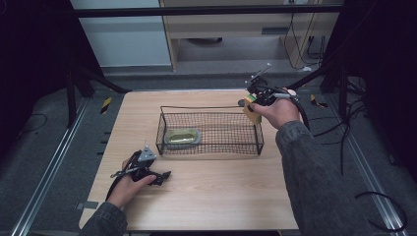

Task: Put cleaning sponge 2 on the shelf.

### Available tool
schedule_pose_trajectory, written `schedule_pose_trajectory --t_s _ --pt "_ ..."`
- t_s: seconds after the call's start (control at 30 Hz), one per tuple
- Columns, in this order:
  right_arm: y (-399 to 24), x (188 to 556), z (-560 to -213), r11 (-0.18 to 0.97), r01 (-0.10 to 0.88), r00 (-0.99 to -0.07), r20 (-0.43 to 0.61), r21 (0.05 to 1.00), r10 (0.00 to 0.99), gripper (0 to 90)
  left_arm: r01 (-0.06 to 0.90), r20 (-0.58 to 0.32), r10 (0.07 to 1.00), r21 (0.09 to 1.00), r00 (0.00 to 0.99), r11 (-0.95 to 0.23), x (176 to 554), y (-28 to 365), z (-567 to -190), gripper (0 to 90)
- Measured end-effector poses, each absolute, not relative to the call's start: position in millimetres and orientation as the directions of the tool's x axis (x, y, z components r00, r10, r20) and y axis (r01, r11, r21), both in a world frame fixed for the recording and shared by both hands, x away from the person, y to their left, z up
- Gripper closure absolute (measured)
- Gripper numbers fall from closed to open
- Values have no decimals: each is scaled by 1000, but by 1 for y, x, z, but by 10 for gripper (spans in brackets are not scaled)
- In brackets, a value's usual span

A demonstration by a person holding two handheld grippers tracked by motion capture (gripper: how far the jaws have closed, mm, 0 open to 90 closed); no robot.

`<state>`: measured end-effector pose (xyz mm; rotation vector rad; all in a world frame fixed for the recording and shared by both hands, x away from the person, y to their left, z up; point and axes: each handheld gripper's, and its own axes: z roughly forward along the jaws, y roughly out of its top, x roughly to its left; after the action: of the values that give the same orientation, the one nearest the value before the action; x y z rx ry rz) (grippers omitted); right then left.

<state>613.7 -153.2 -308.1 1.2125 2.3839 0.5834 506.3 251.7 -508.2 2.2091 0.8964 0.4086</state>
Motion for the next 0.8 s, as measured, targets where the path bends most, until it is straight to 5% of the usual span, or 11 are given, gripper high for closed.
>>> schedule_pose_trajectory --t_s 0.8 --pt "-152 630 -353 543 663 -562 -137 516 816 653 478 25 701 714 713 -512 507 252 -508 16"
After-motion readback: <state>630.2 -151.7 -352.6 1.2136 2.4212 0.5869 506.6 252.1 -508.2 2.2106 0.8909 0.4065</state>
